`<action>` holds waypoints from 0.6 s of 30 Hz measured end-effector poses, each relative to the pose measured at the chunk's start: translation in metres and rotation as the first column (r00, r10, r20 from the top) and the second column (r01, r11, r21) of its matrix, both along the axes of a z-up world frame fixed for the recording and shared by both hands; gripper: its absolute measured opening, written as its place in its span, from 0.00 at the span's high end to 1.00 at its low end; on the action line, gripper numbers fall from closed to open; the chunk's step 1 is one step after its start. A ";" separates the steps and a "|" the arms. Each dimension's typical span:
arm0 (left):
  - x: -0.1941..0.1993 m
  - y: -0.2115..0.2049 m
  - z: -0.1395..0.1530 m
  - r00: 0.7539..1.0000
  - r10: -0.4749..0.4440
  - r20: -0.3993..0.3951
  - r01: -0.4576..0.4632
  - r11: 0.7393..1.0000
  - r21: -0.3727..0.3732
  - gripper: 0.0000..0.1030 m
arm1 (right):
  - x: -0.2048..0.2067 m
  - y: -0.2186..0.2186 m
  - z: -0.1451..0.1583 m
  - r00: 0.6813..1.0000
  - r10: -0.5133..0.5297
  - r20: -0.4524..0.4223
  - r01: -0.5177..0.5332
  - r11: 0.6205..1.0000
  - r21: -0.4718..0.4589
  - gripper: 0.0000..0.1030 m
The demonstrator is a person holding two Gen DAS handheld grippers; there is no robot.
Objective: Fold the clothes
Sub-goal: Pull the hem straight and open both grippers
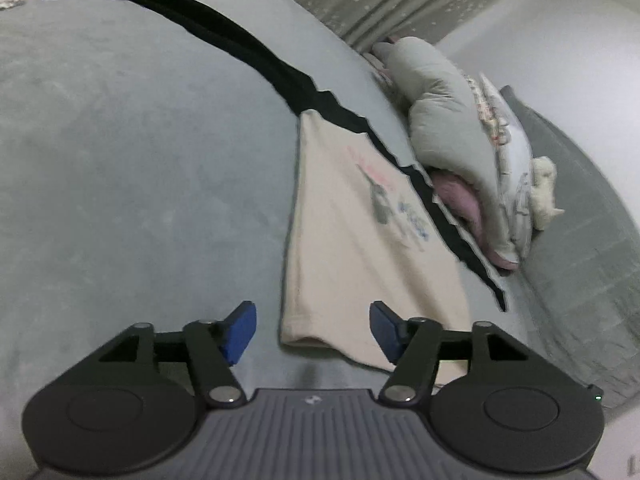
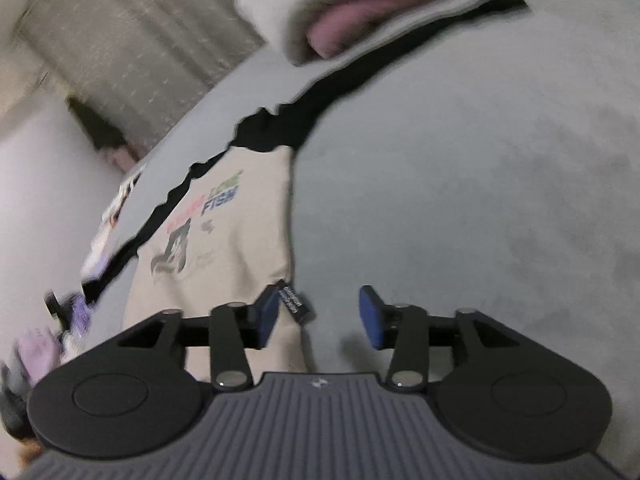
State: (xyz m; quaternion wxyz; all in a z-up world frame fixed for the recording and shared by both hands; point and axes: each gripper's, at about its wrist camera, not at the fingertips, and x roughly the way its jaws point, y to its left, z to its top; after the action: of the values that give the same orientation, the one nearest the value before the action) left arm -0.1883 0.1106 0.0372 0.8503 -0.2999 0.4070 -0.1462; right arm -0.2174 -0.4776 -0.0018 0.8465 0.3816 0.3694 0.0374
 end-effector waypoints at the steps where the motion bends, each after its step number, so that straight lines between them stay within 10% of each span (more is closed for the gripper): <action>1: 0.002 -0.003 -0.002 1.000 -0.011 -0.004 0.011 1.000 0.015 0.21 | 0.001 -0.001 -0.005 1.000 -0.008 -0.009 0.008 1.000 0.030 0.35; 9: 0.026 -0.054 -0.010 0.983 -0.183 0.033 0.170 0.954 0.246 0.15 | 0.011 0.006 -0.027 0.997 -0.072 0.016 0.067 0.980 0.185 0.00; 15: 0.039 -0.050 -0.016 0.978 -0.204 0.039 0.198 0.974 0.113 0.28 | 0.017 0.018 -0.027 0.997 -0.075 0.015 0.068 0.957 0.282 0.01; 18: 0.044 -0.059 -0.017 0.963 -0.264 0.047 0.255 0.956 0.148 0.39 | 0.016 0.034 -0.021 1.000 -0.002 -0.002 0.003 0.980 0.198 0.18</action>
State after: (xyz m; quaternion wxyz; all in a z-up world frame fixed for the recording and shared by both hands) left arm -0.1447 0.0519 0.0206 0.8556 -0.1784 0.4239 -0.2374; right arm -0.2016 -0.4438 -0.0225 0.8039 0.4647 0.3640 0.0726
